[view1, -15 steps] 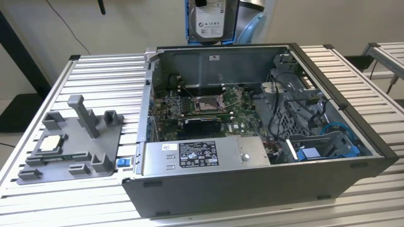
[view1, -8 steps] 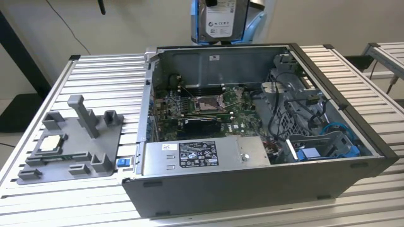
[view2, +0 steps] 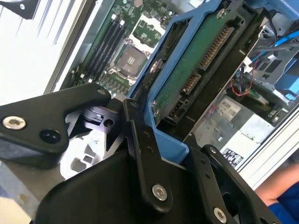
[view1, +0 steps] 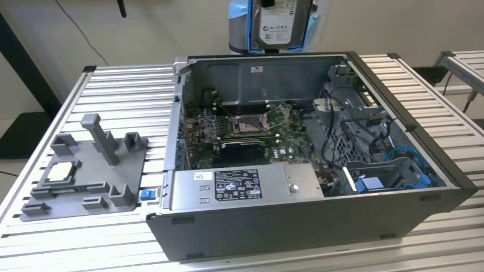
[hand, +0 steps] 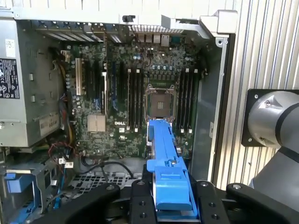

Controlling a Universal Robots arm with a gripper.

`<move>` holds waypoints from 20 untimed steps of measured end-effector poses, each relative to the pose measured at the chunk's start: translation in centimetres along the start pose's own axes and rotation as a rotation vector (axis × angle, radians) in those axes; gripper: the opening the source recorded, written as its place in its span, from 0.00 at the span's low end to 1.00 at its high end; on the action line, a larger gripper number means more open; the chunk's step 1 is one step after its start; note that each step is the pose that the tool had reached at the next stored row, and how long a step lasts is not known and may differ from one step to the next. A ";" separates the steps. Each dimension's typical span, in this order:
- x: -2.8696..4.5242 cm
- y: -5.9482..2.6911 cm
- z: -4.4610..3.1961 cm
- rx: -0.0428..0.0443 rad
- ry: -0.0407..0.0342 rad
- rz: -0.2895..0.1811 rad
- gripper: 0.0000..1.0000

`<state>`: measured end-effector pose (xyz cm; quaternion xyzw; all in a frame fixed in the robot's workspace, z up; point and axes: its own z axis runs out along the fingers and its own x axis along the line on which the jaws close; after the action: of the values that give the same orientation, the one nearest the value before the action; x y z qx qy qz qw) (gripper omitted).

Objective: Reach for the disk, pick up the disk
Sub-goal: 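Pick up the disk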

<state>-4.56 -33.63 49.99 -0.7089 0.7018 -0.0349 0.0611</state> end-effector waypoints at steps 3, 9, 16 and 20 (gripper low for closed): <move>0.01 -0.88 0.12 -0.0001 0.0000 0.000 0.00; 0.03 -2.45 0.33 -0.0001 0.0001 0.000 0.00; 0.05 -4.11 0.56 0.0000 0.0000 0.000 0.00; 0.06 -5.02 0.68 0.0000 0.0000 0.000 0.00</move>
<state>0.52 -33.63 49.99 -0.7089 0.7018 -0.0349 0.0611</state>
